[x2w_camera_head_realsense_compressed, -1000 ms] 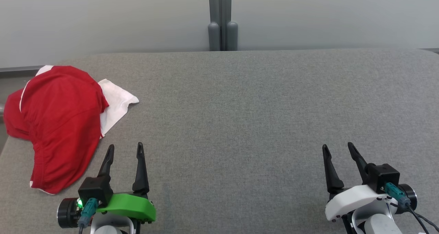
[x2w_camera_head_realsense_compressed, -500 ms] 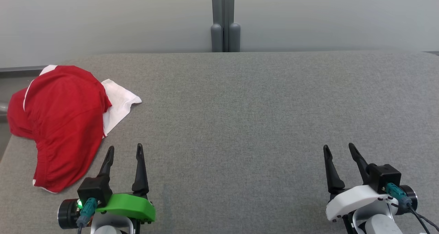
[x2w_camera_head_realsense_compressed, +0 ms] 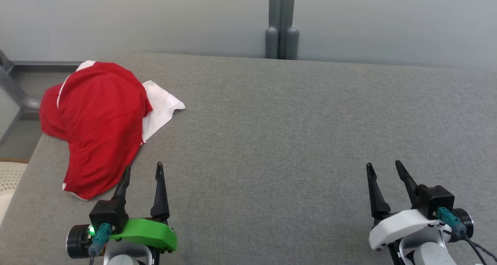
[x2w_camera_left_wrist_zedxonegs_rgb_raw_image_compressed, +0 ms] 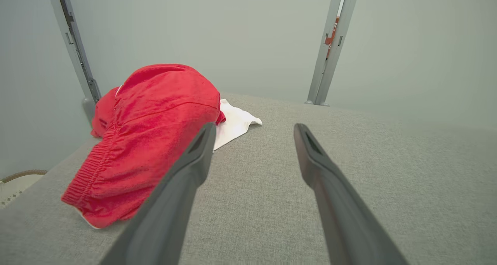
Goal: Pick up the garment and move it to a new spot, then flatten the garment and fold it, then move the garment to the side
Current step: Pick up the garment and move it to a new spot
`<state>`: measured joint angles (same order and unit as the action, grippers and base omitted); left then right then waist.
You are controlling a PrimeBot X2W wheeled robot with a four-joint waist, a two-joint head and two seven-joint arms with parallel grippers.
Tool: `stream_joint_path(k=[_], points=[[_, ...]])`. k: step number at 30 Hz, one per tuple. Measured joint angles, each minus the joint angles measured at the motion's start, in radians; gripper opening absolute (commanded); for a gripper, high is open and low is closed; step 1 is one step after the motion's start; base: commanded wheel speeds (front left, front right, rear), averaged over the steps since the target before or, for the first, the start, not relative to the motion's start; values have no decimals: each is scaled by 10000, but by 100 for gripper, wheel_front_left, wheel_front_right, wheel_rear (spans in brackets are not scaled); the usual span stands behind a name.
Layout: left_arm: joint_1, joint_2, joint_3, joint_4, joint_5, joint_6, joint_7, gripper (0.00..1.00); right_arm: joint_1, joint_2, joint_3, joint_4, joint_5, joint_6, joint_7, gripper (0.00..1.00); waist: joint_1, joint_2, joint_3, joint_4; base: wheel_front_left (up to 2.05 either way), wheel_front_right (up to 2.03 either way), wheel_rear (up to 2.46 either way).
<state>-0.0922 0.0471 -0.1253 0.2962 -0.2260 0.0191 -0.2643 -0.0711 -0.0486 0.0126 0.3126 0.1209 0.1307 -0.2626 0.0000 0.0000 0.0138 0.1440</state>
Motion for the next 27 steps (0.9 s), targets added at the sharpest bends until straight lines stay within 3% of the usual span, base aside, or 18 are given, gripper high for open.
stream_joint_path(k=[21, 27], points=[[232, 8, 564, 4, 186, 35, 0, 100, 68, 2, 355, -102, 94, 2, 0, 100, 0, 0, -72, 3217, 0, 0, 0], [361, 13, 884, -148, 196, 79, 0, 100, -151, 10, 623, 13, 77, 2, 0, 100, 0, 0, 38, 3748, 0, 0, 0]])
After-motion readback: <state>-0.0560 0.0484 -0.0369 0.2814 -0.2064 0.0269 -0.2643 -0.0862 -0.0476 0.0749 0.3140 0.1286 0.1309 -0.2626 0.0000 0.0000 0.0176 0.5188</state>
